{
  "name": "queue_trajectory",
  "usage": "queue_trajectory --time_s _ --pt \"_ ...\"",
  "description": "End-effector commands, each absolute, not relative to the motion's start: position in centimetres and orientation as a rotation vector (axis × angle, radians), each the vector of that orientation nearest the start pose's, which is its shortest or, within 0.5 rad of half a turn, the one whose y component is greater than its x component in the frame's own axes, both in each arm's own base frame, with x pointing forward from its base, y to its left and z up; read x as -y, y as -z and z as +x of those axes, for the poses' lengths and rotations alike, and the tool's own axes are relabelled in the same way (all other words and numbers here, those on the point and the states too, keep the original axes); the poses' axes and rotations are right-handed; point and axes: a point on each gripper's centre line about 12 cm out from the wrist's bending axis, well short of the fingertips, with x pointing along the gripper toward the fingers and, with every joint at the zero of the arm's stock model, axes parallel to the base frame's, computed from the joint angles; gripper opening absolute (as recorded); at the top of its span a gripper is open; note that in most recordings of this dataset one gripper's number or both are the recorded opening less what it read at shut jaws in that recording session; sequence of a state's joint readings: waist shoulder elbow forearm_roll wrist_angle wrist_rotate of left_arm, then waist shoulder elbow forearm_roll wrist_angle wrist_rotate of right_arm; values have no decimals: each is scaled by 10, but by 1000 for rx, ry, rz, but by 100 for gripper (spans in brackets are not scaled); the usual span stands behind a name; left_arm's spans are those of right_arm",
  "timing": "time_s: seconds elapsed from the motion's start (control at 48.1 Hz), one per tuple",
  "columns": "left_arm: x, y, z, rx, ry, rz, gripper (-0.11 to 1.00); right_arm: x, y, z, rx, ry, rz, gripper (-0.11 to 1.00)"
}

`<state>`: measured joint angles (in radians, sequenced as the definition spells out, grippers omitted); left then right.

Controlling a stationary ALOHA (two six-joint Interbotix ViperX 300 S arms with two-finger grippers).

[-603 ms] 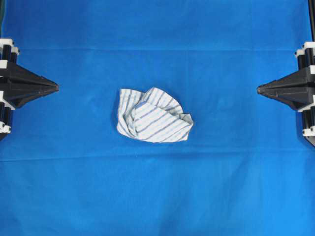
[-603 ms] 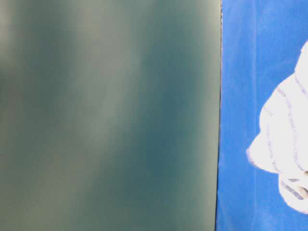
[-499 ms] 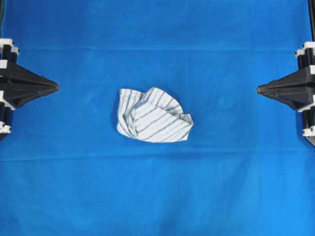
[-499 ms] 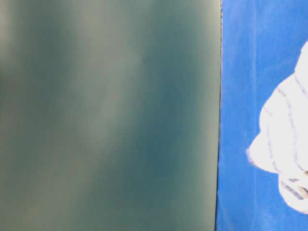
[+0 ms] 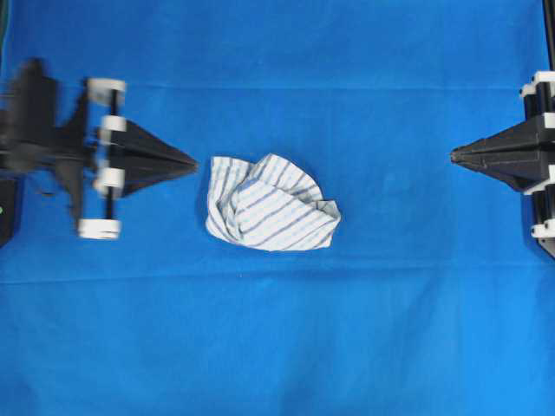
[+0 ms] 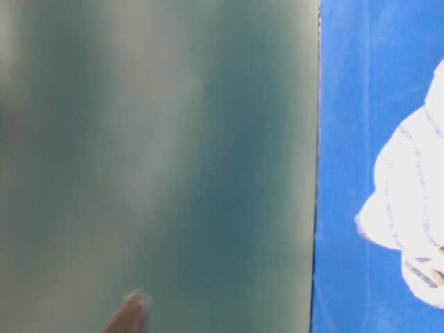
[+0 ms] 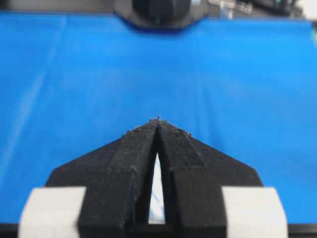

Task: Hand over the towel.
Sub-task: 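Reach the left gripper to the striped towel and pinch its top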

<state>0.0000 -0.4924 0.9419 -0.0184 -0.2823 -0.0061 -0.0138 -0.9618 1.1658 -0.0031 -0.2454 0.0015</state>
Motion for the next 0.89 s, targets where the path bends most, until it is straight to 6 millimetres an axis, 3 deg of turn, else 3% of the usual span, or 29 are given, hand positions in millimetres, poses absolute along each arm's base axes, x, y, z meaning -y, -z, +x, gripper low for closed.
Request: queue_trajectory --time_s 0.0,0.062,0.104,0.333,0.416,0.644,0.873 --pt "-2 -271 318 -205 -11 -28 1 3 -301 203 63 13 1 0" --pt "-2 -264 331 -274 -12 -31 3 3 -301 203 63 13 1 0" --pt "-2 -260 338 -305 -13 -39 11 3 -301 203 61 13 1 0" --pt "0 -223 378 -469 -16 -57 76 3 -294 207 34 13 0 0" --pt "-1 -198 390 -538 -20 -58 91 3 -292 208 25 13 1 0" --pt "-1 -146 414 -669 -23 -55 94 3 -290 209 15 13 -2 0" --pt "-2 -135 422 -739 -18 -38 93 3 -287 211 0 13 -3 0"
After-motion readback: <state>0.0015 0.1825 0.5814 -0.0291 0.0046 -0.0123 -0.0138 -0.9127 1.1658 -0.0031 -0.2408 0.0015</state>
